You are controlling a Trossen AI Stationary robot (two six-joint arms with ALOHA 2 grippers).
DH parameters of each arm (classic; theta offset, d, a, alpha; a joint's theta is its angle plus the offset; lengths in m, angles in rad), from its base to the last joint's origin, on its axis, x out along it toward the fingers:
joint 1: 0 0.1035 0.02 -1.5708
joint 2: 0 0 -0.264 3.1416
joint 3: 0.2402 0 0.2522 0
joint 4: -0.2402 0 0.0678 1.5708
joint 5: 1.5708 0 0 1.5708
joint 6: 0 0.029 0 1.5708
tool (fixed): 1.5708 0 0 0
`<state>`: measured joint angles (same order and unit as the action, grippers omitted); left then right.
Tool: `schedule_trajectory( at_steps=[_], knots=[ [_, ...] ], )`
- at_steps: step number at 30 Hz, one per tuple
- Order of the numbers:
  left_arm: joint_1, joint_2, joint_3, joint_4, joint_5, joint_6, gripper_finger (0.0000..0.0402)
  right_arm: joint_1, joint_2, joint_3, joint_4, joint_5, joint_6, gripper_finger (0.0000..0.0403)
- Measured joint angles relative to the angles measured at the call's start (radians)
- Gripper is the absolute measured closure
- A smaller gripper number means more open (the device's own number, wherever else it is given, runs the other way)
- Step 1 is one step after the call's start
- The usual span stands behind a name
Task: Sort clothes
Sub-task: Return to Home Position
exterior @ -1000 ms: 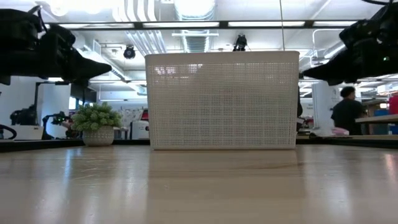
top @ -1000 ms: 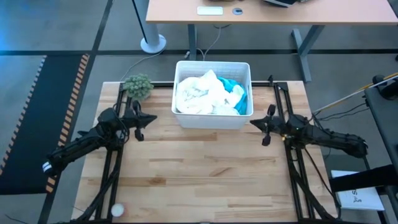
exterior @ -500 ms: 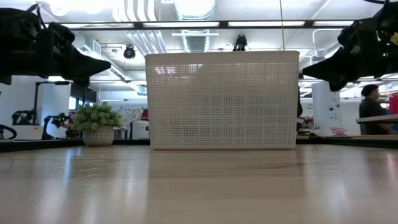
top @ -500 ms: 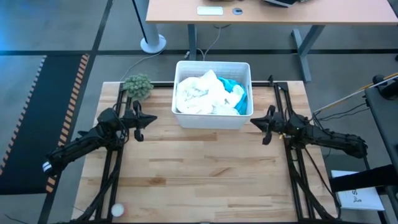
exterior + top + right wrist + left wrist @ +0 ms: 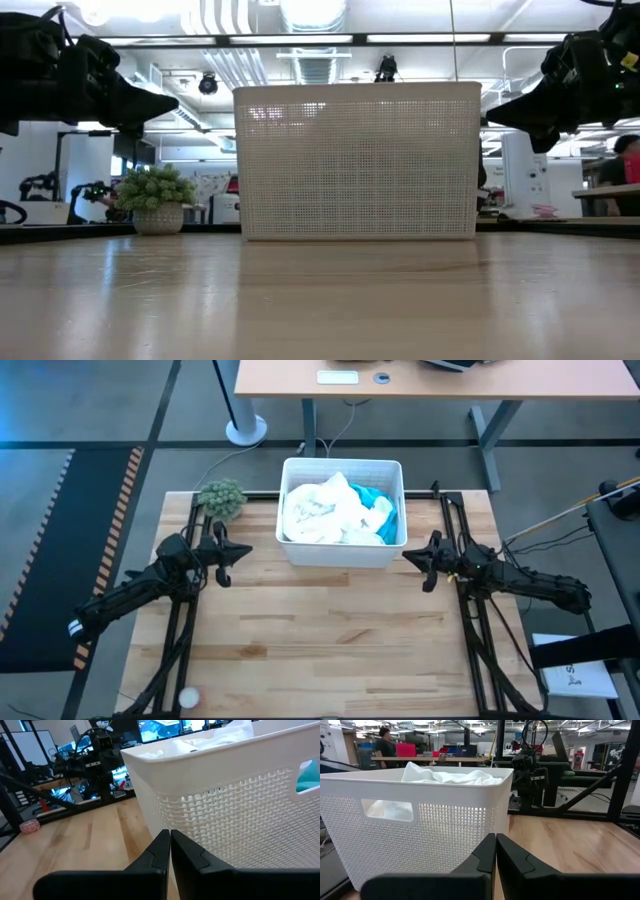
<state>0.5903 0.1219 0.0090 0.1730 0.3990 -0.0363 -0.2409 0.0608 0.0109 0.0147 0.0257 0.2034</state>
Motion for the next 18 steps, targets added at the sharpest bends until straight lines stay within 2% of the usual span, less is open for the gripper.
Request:
schedule_trajectory(
  at_steps=[7, 18],
  knots=[
    [0.0, 0.001, 0.0, 0.0, -0.042, 0.001, 0.0402, 0.0, 0.0, 0.0, 0.0, 0.0, 0.005, 0.0403],
    [0.0, 0.001, 0.0, 0.0, -0.045, -0.003, 0.0402, 0.0, 0.0, 0.0, 0.0, 0.0, 0.004, 0.0403]
  ],
)
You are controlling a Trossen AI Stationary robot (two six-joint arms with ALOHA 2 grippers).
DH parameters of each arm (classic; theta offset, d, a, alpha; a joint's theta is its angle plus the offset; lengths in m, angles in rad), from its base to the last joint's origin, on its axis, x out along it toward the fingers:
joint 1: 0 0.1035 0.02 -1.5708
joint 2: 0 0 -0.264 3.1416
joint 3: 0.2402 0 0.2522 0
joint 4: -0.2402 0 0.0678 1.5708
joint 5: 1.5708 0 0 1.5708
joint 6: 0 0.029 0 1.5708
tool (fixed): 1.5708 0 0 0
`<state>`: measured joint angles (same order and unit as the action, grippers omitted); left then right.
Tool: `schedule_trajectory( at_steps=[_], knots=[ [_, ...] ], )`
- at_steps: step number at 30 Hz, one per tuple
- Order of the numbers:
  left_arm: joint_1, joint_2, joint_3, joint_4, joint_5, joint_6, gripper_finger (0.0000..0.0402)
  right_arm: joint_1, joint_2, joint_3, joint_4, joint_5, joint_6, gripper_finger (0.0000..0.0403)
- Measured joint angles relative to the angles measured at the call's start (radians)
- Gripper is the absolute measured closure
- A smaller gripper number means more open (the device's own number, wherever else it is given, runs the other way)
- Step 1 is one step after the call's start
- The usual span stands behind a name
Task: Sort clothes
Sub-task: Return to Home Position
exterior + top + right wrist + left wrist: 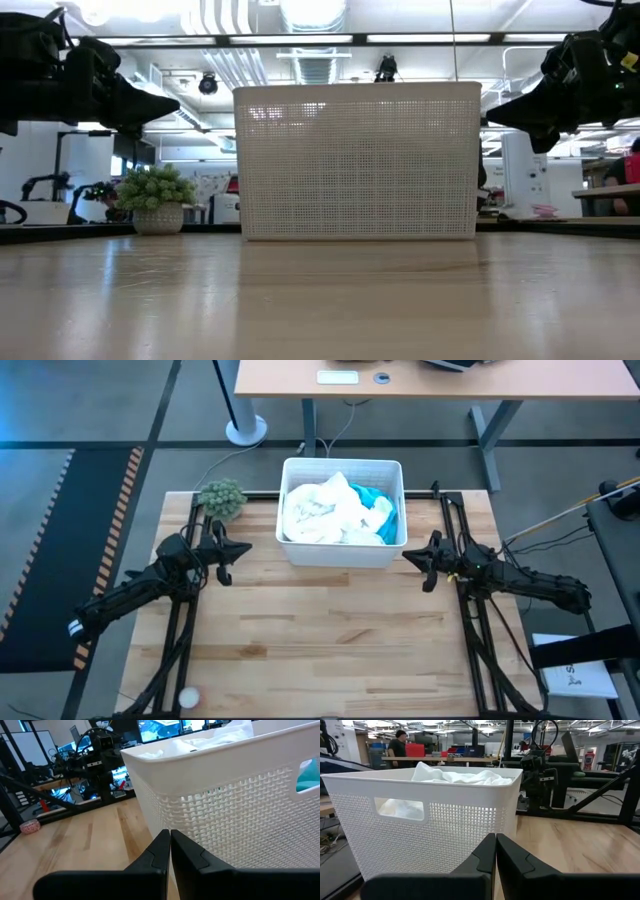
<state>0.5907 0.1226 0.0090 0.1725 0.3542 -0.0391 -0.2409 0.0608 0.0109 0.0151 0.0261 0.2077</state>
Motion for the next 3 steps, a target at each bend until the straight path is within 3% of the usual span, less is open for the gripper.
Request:
schedule_trajectory(
  at_steps=[3],
  knots=[
    [0.0, 0.0, 0.0, 0.0, 0.0, 0.0, 0.0402, 0.0, 0.0, 0.0, 0.0, 0.0, 0.001, 0.0403]
  ],
)
